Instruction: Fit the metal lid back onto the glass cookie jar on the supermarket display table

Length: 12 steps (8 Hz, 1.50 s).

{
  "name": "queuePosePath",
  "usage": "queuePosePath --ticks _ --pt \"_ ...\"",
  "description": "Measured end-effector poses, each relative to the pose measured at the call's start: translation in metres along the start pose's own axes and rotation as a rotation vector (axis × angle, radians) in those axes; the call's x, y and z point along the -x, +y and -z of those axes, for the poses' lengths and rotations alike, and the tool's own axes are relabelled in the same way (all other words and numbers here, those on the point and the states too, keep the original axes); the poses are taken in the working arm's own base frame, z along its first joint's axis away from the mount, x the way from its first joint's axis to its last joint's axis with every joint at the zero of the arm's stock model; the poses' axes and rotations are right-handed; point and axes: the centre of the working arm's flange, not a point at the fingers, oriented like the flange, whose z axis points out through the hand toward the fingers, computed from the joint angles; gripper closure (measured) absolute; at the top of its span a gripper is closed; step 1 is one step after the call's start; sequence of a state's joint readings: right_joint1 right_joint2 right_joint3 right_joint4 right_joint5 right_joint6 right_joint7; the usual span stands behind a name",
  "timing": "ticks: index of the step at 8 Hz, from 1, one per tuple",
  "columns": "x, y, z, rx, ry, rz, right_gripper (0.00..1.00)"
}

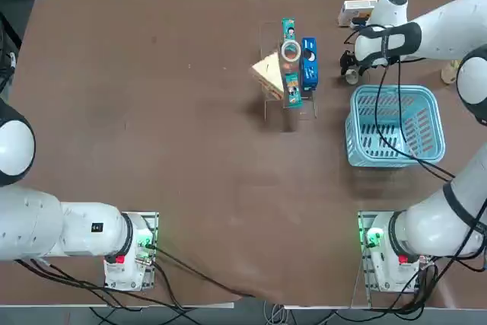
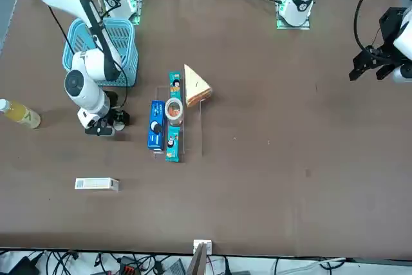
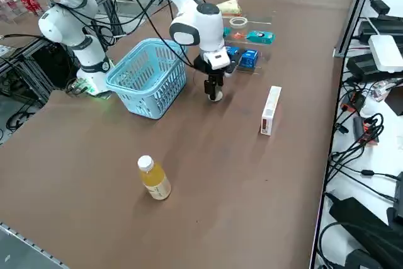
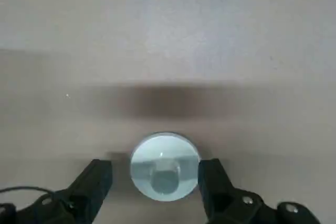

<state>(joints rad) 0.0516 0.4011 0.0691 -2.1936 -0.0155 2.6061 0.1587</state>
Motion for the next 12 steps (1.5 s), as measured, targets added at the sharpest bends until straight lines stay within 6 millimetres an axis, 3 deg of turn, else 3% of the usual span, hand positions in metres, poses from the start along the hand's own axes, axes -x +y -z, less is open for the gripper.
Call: queuePosePath --ticks 4,6,7,8,12 --pt "-0.0009 0.0054 0.0006 0.0 0.001 -0.01 0.04" --pt "-0.0002 0.0056 0.0 0.001 -0.005 -0.01 0.16" --pt "0.0005 0.0057 -0.0006 0.002 -0.011 -0.01 0.18" --pt "0.0013 0.0058 -0.0013 0.003 -0.018 -0.01 0.3" --pt "0.002 0.0059 -0.0014 0.004 -0.025 -0.01 0.37"
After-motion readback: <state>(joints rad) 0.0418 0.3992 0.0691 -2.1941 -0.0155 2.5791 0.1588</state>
